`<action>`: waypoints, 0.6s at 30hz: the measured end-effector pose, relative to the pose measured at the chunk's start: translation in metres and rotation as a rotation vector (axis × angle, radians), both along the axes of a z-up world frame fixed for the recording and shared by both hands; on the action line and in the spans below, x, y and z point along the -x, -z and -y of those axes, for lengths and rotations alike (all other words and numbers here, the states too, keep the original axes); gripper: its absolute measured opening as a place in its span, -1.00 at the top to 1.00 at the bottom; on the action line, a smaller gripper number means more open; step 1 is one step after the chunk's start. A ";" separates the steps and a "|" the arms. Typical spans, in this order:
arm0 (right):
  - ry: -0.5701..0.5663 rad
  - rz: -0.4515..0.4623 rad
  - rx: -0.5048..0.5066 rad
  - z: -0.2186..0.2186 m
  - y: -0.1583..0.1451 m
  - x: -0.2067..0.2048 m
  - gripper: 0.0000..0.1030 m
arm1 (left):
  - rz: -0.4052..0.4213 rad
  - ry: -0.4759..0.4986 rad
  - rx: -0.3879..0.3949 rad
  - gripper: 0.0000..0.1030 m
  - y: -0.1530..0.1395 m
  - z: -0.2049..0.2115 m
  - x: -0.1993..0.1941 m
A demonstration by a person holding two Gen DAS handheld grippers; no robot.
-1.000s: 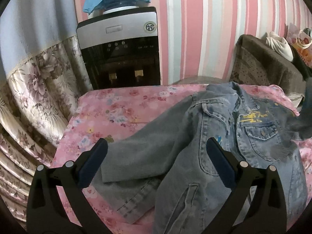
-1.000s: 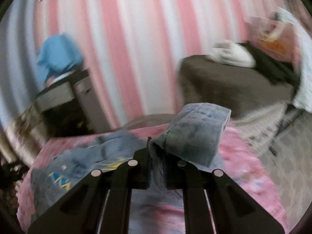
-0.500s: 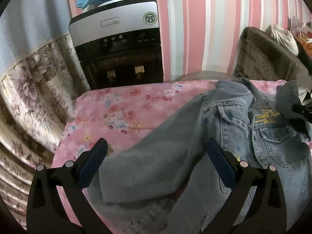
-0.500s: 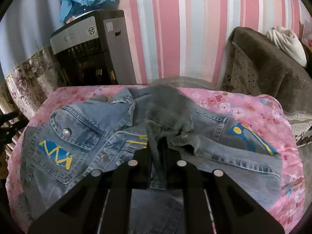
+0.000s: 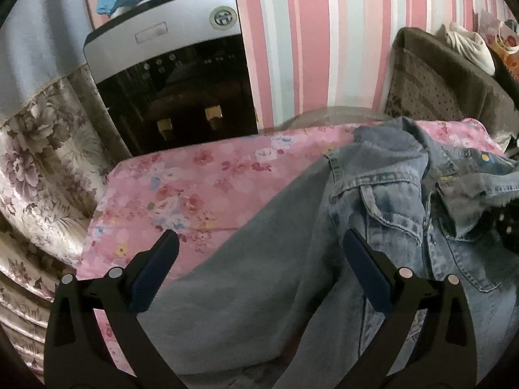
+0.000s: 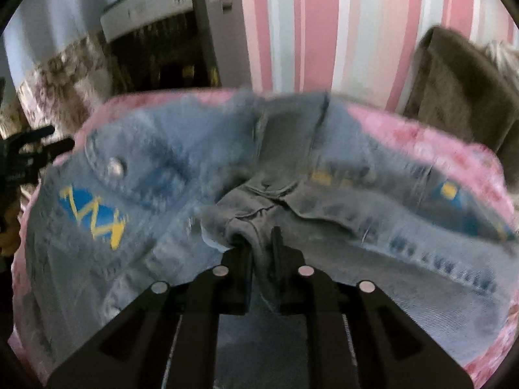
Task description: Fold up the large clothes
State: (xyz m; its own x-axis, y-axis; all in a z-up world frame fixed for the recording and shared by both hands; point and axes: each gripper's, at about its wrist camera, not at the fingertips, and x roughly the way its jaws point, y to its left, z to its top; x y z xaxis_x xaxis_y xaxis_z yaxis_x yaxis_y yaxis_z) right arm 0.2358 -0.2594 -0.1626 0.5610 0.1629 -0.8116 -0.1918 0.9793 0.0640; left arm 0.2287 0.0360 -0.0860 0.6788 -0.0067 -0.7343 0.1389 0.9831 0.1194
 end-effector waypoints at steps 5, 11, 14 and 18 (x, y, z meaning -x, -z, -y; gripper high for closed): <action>-0.006 -0.059 -0.058 0.014 0.004 0.009 0.44 | -0.011 -0.006 -0.004 -0.94 0.002 0.010 0.001; -0.040 -0.013 -0.130 0.040 -0.019 0.044 -0.55 | 0.008 -0.003 -0.027 -0.94 -0.009 0.028 0.014; -0.005 0.057 -0.105 0.060 -0.033 0.059 -0.55 | 0.033 0.030 -0.016 -0.94 -0.022 0.043 0.027; 0.145 0.219 0.041 0.096 -0.044 0.075 -0.55 | 0.041 0.099 -0.007 -0.94 -0.028 0.079 0.036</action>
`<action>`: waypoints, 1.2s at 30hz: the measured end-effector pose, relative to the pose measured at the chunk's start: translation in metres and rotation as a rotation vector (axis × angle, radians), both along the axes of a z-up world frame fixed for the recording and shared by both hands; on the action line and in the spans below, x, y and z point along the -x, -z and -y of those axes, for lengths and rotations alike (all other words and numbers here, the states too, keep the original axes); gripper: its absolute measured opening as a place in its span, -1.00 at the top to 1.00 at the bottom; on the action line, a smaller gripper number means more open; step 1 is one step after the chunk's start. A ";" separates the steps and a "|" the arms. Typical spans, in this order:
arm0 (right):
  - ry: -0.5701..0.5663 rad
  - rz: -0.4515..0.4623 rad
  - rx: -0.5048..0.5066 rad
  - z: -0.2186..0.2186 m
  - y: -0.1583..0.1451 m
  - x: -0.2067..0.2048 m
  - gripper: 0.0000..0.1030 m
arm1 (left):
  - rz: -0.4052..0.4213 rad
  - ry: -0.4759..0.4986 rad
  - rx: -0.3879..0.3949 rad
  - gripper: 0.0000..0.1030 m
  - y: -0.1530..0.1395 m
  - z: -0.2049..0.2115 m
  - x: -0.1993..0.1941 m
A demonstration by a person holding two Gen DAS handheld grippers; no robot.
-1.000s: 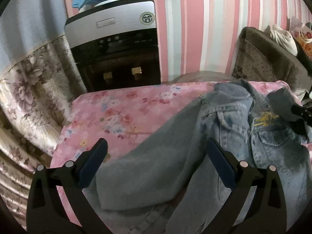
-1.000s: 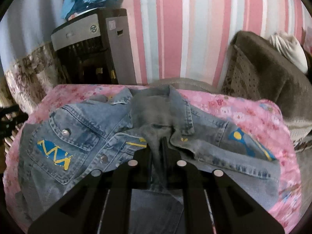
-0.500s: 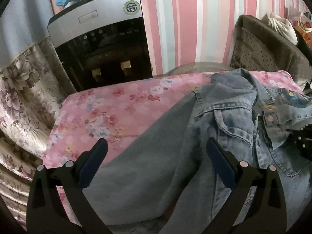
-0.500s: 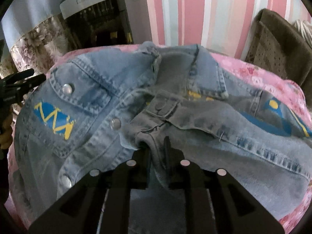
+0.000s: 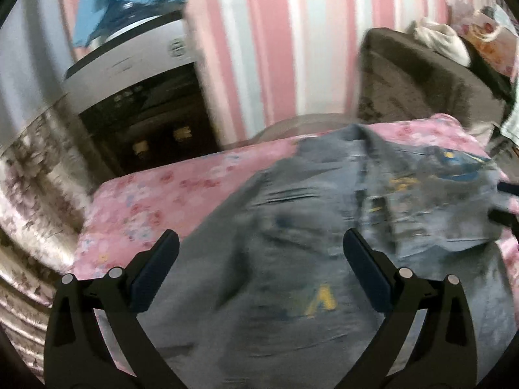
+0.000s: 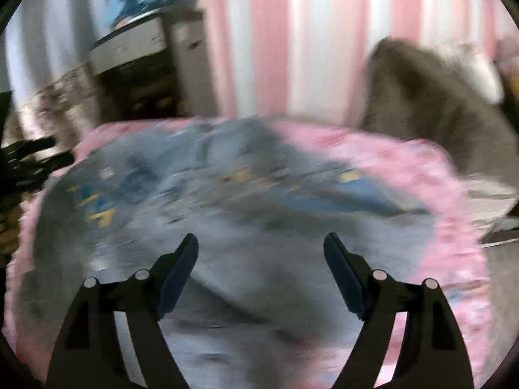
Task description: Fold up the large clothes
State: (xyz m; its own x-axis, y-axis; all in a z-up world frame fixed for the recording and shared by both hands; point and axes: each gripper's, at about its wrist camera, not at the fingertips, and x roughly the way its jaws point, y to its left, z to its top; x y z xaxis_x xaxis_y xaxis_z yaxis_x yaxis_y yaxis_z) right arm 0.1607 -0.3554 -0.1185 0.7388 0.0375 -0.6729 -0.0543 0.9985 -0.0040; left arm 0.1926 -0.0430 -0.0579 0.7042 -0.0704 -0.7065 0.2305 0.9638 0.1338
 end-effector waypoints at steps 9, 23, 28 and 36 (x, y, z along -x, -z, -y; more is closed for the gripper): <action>0.190 0.066 -0.006 0.071 0.005 0.022 -0.62 | -0.064 0.218 0.049 -0.94 0.031 0.110 0.001; 0.293 -0.018 -0.169 0.114 0.042 0.020 -0.62 | -0.262 0.309 0.044 0.62 0.093 0.173 -0.016; 0.275 0.012 -0.158 0.098 0.029 0.014 -0.62 | -0.145 0.282 0.063 0.64 0.056 0.154 -0.009; 0.193 0.043 -0.117 0.052 0.007 -0.013 -0.62 | 0.017 0.105 0.006 0.63 -0.001 0.068 -0.016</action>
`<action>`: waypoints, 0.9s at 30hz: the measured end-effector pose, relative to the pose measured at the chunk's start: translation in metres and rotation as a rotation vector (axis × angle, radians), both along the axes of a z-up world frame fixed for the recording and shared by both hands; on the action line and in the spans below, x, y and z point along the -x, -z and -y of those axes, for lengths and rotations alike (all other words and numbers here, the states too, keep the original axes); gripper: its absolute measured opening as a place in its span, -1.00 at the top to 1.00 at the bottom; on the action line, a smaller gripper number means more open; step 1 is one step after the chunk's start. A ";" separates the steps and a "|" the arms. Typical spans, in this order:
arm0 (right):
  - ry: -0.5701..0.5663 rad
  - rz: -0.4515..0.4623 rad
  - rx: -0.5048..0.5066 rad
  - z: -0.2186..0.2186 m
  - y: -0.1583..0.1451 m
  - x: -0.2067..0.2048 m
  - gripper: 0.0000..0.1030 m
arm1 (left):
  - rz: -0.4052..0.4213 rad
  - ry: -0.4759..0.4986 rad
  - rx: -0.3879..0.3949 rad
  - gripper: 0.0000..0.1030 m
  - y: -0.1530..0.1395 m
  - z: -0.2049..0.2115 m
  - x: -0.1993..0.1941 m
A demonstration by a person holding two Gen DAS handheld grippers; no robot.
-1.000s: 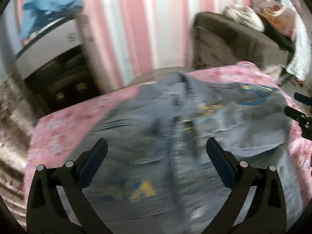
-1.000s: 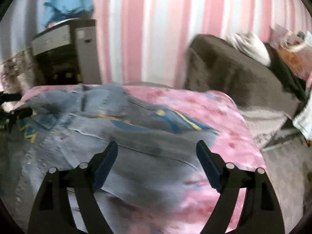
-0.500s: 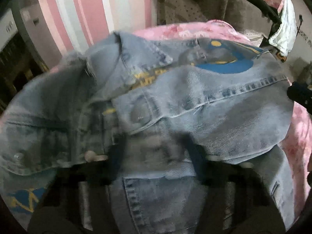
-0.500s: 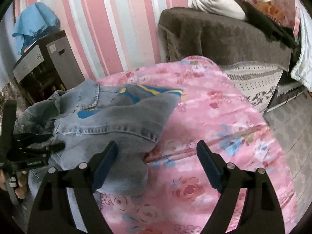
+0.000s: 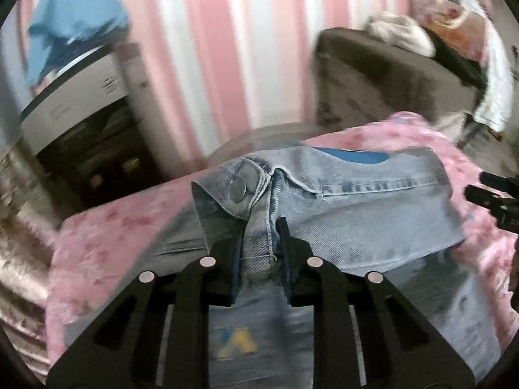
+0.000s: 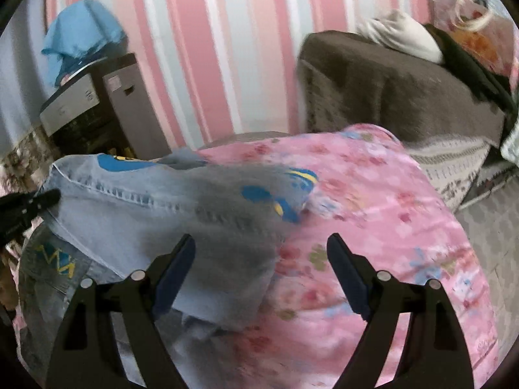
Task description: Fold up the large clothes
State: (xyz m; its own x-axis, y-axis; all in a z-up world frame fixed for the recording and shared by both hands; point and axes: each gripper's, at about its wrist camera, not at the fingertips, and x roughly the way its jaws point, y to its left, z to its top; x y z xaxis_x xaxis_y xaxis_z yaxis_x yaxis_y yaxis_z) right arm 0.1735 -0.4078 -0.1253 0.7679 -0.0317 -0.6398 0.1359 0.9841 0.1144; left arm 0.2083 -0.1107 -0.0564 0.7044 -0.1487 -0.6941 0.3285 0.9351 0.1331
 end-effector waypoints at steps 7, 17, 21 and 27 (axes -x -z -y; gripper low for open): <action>-0.103 -0.171 0.166 -0.064 0.030 -0.060 -0.13 | -0.120 -0.088 -0.042 0.59 0.046 -0.055 -0.011; -0.122 -0.116 0.072 -0.051 0.024 -0.037 -0.22 | -0.095 -0.104 -0.052 -0.32 0.063 -0.066 -0.008; -0.105 0.024 0.025 -0.048 -0.006 0.015 -0.76 | -0.037 -0.125 -0.024 -0.58 0.041 -0.084 0.013; -0.005 0.036 0.105 -0.054 -0.004 0.077 -0.96 | 0.014 -0.167 -0.002 -0.94 0.026 -0.129 0.076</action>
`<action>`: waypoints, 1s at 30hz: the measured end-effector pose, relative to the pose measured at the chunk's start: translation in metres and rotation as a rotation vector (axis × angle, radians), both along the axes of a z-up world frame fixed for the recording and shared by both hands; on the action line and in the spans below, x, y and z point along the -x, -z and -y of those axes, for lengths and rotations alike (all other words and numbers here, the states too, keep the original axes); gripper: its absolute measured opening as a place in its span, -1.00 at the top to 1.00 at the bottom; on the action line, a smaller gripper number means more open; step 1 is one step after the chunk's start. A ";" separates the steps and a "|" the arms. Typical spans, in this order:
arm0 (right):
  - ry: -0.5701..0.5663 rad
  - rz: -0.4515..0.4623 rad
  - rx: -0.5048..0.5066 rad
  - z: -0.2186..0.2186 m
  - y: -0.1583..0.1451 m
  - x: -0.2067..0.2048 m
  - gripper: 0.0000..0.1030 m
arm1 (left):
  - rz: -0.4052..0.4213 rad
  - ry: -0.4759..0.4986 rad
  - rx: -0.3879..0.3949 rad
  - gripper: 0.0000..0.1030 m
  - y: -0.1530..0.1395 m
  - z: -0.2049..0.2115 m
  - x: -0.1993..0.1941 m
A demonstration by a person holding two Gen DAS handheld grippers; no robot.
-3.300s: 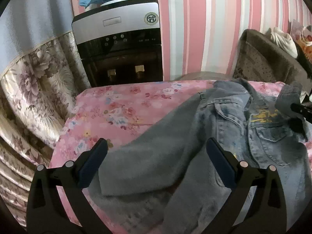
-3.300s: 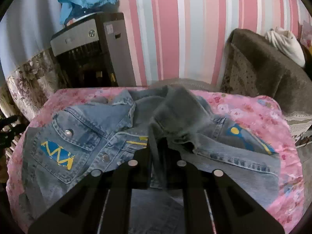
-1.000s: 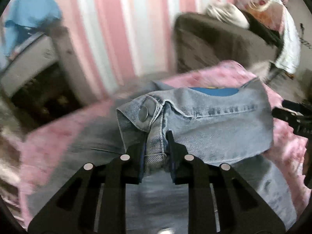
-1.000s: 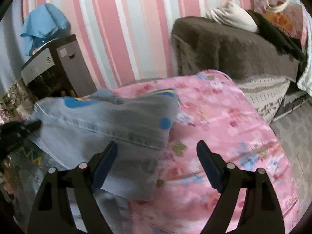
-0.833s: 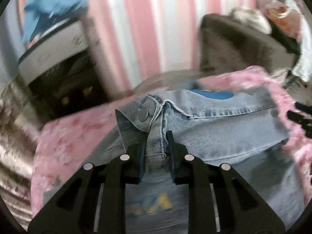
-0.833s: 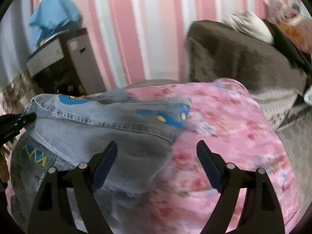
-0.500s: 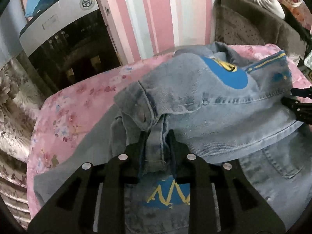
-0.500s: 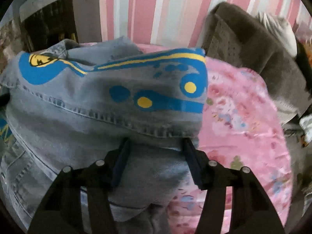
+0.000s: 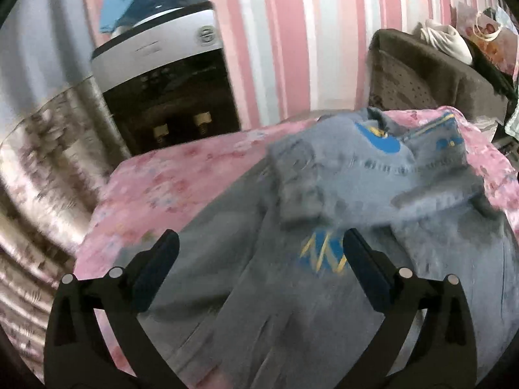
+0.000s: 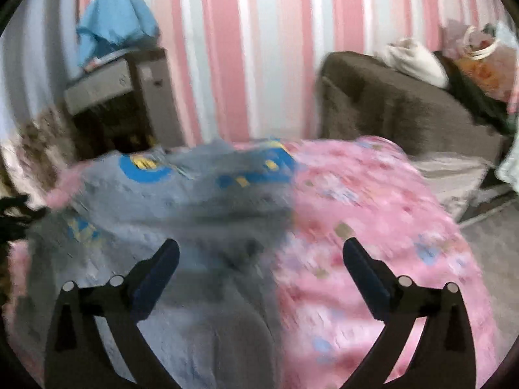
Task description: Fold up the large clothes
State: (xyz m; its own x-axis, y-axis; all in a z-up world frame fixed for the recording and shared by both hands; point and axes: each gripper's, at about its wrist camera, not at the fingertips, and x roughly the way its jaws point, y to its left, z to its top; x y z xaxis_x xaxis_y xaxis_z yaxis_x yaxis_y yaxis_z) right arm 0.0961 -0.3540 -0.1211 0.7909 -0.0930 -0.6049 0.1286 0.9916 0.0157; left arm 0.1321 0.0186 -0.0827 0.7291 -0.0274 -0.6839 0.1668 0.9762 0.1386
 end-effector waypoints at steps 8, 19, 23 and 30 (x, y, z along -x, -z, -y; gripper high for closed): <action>0.044 -0.045 -0.078 0.004 0.032 0.050 -0.96 | -0.098 -0.037 0.046 -0.94 0.030 -0.041 0.071; -0.087 -0.279 -0.109 -0.017 0.075 0.071 -0.09 | -0.230 0.091 0.104 0.50 0.071 -0.019 0.102; -0.185 -0.274 -0.175 -0.023 0.076 0.067 0.79 | -0.215 0.103 0.122 0.74 0.059 -0.014 0.110; -0.219 -0.085 -0.071 -0.014 -0.018 0.129 0.83 | -0.123 0.221 0.269 0.85 -0.026 -0.026 0.183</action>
State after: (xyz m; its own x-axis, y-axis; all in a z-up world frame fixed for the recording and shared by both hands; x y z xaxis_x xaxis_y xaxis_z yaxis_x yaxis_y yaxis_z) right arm -0.0327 -0.3404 -0.1033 0.7336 0.1202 -0.6688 -0.0854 0.9927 0.0848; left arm -0.0510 0.0447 -0.0563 0.5986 -0.3656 -0.7127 0.3771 0.9136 -0.1520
